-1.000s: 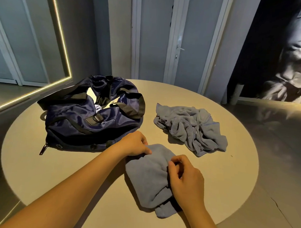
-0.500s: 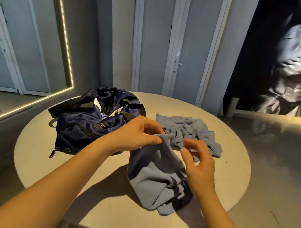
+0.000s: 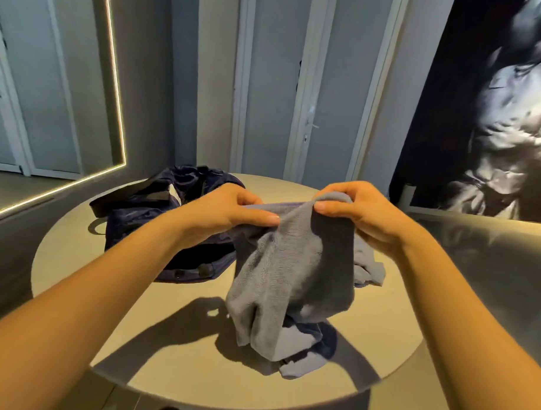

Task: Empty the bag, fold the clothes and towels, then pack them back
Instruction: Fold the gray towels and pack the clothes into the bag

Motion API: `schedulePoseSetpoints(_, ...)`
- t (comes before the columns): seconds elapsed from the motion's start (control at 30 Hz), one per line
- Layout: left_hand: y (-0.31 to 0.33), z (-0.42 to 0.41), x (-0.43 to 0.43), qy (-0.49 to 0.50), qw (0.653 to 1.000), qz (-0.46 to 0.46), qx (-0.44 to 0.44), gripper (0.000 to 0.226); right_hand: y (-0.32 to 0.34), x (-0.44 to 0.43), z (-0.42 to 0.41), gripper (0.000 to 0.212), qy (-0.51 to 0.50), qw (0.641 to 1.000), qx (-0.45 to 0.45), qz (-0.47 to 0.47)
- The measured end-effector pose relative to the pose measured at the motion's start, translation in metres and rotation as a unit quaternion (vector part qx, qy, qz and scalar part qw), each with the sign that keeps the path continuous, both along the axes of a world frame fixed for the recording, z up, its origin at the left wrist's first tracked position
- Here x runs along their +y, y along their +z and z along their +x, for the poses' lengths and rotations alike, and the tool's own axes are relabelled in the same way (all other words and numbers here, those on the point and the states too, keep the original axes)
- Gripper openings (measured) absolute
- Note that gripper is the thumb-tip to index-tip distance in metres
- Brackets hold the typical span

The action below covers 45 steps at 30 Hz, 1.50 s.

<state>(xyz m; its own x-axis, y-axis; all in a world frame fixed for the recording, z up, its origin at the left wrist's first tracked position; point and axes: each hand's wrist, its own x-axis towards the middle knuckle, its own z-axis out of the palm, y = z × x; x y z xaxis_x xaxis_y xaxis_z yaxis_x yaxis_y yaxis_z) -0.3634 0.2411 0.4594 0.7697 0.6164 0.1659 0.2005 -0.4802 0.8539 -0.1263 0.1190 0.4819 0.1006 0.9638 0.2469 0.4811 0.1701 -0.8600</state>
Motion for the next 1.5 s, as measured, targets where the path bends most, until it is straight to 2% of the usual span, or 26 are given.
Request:
schedulePoseSetpoints(0.17,0.001,-0.019,0.008,0.006,0.995,-0.051,-0.083,0.032,0.022,0.004,0.007,0.015,-0.026,0.999,0.016,0.037)
schedulePoseSetpoints(0.33,0.006,-0.023,0.011,0.111,0.966,-0.09,-0.214,0.025,0.021,0.007,0.002,0.013,-0.03,0.999,-0.018,0.024)
schedulePoseSetpoints(0.47,0.008,-0.028,0.023,0.216,0.937,-0.097,-0.258,0.023,0.007,0.006,0.01,0.028,-0.01,0.997,-0.05,-0.055)
schedulePoseSetpoints(0.53,0.008,-0.031,0.032,0.279,0.909,-0.119,-0.285,0.02,-0.006,0.005,0.02,0.04,-0.005,0.994,-0.053,-0.097)
schedulePoseSetpoints(0.63,0.009,-0.035,0.043,0.343,0.875,-0.155,-0.304,0.011,-0.025,0.006,0.037,0.037,0.001,0.992,-0.013,-0.129)
schedulePoseSetpoints(0.7,0.006,-0.033,0.046,0.352,0.877,-0.163,-0.284,0.011,-0.031,0.008,0.041,0.035,-0.023,0.993,0.042,-0.11)
schedulePoseSetpoints(0.8,-0.006,-0.03,0.05,0.362,0.888,-0.137,-0.248,0.013,-0.027,0.014,0.037,0.046,-0.039,0.993,0.102,-0.039)
schedulePoseSetpoints(0.9,-0.023,-0.035,0.061,0.369,0.901,-0.107,-0.202,0.017,-0.014,0.015,0.024,0.042,-0.025,0.994,0.099,0.029)
schedulePoseSetpoints(0.97,-0.03,-0.035,0.062,0.363,0.927,-0.04,-0.085,0.011,-0.008,0.015,0.013,0.034,-0.021,0.996,0.067,0.05)
schedulePoseSetpoints(1.03,-0.029,-0.029,0.047,0.31,0.95,0.043,0.018,0.033,-0.005,0.02,0.001,0.026,-0.006,0.998,0.035,0.047)
schedulePoseSetpoints(1.13,-0.01,-0.011,0.004,0.128,0.99,0.062,-0.015,0.058,-0.003,0.027,-0.02,0.028,0.038,0.999,-0.02,0.016)
schedulePoseSetpoints(1.2,-0.002,-0.001,-0.012,0.06,0.993,0.098,-0.024,0.053,-0.003,0.03,-0.031,0.029,0.056,0.997,-0.053,0.001)
schedulePoseSetpoints(1.3,0.008,0.005,-0.02,0.055,0.991,0.11,-0.048,0.026,-0.005,0.031,-0.036,0.031,0.04,0.998,-0.051,-0.002)
schedulePoseSetpoints(1.4,0.007,0.004,-0.016,0.05,0.993,0.078,-0.074,0.018,-0.014,0.029,-0.033,0.024,0.043,0.998,-0.022,-0.029)
schedulePoseSetpoints(1.5,0.008,0.005,-0.009,0.13,0.983,0.042,-0.126,0.018,-0.031,0.027,-0.031,0.021,0.068,0.994,-0.034,-0.08)
